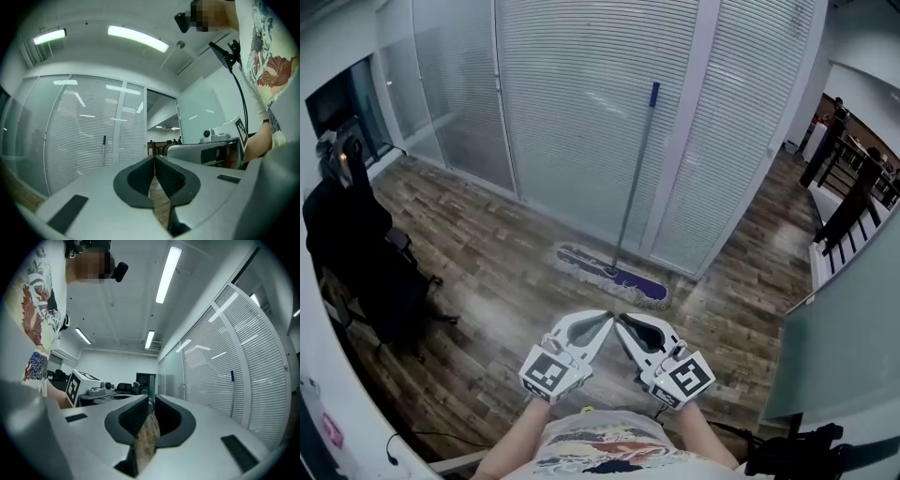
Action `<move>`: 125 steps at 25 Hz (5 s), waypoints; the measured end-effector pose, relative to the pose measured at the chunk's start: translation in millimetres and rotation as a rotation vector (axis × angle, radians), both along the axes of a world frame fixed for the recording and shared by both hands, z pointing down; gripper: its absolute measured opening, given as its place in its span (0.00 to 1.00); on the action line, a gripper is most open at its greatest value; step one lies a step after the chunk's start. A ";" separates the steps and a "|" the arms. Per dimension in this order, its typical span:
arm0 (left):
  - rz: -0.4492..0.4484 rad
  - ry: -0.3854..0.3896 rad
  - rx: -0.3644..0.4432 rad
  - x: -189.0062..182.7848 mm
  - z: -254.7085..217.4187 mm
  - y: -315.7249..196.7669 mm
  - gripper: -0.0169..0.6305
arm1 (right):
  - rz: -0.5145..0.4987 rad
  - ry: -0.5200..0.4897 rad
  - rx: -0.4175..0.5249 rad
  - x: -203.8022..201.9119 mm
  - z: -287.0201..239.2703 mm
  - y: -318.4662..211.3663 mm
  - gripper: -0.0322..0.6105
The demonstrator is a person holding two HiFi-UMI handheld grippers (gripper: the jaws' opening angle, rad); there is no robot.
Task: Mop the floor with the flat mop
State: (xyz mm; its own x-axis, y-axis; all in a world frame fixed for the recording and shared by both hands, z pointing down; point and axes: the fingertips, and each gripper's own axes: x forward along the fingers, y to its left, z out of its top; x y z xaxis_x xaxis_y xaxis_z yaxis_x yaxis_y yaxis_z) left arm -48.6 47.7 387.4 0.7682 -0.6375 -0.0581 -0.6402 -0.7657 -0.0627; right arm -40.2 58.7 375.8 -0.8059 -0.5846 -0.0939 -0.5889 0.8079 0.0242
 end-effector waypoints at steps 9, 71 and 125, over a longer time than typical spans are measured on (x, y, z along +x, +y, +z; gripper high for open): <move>-0.007 0.007 0.013 -10.2 -2.2 -9.8 0.05 | -0.033 0.052 -0.006 -11.2 -0.3 -11.3 0.13; 0.104 -0.169 -0.013 77.7 19.3 -758.3 0.14 | 0.226 0.022 -0.074 77.9 7.2 -780.0 0.16; 0.146 -0.138 -0.002 175.1 35.6 -1010.4 0.24 | 0.291 0.085 0.025 132.1 -45.3 -1029.1 0.32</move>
State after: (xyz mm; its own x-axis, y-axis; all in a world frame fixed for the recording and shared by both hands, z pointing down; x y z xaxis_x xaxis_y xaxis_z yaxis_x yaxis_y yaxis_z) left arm 126.5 -962.7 423.1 0.8532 -0.5185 0.0559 -0.5075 -0.8501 -0.1405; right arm 91.8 -970.4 330.5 -0.6102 -0.7906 -0.0507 -0.7907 0.6038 0.1012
